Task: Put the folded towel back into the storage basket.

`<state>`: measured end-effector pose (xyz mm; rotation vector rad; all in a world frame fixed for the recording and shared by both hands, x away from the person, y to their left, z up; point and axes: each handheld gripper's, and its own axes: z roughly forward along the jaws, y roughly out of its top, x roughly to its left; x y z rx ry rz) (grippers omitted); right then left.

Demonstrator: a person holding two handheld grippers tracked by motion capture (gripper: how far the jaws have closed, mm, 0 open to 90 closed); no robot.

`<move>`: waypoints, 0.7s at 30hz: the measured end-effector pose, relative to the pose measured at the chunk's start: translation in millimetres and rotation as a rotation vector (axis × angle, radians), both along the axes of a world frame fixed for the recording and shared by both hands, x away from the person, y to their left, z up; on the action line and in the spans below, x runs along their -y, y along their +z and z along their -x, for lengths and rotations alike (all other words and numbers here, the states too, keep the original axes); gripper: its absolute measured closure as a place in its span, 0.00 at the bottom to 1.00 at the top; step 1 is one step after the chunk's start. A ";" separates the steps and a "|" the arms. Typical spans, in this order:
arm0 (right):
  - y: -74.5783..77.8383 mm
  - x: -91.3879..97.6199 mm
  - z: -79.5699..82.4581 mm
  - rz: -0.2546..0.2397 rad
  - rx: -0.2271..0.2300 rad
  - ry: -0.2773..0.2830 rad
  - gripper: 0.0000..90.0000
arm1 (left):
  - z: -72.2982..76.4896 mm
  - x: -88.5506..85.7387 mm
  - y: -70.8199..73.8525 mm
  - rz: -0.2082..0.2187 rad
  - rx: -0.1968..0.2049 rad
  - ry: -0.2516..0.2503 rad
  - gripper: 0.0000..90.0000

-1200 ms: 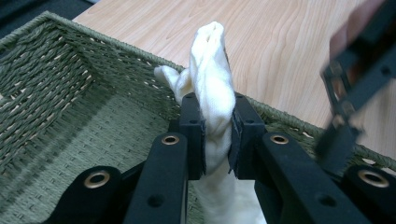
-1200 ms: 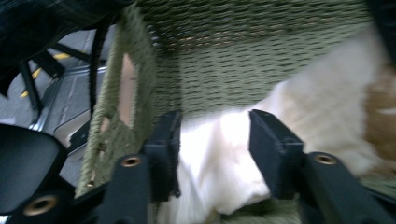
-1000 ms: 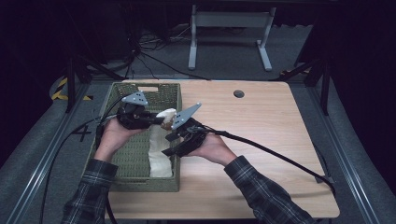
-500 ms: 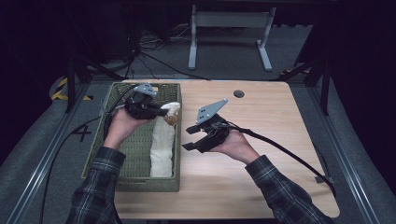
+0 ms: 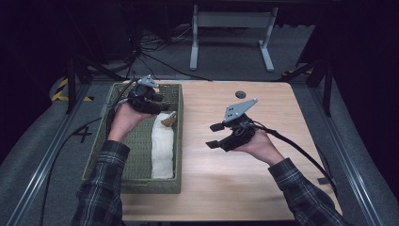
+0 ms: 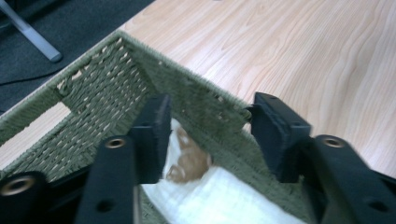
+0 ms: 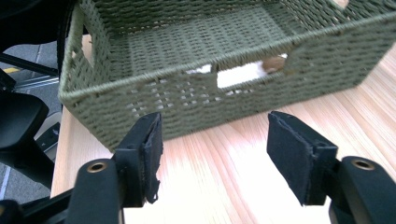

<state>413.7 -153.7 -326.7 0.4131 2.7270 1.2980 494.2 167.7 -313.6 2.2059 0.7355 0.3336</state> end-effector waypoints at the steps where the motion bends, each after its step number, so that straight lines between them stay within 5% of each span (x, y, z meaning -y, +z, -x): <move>1: -1.0 2.9 -0.8 0.004 -0.005 -0.002 0.39 | 2.0 1.8 1.6 0.012 0.002 0.000 0.49; 6: -3.3 17.5 -1.5 0.014 -0.004 -0.007 0.37 | 13.1 16.3 9.8 0.060 0.009 0.002 0.39; 21: -6.5 71.2 0.6 0.026 0.002 -0.035 0.33 | 42.1 74.5 10.2 0.094 -0.012 -0.019 0.22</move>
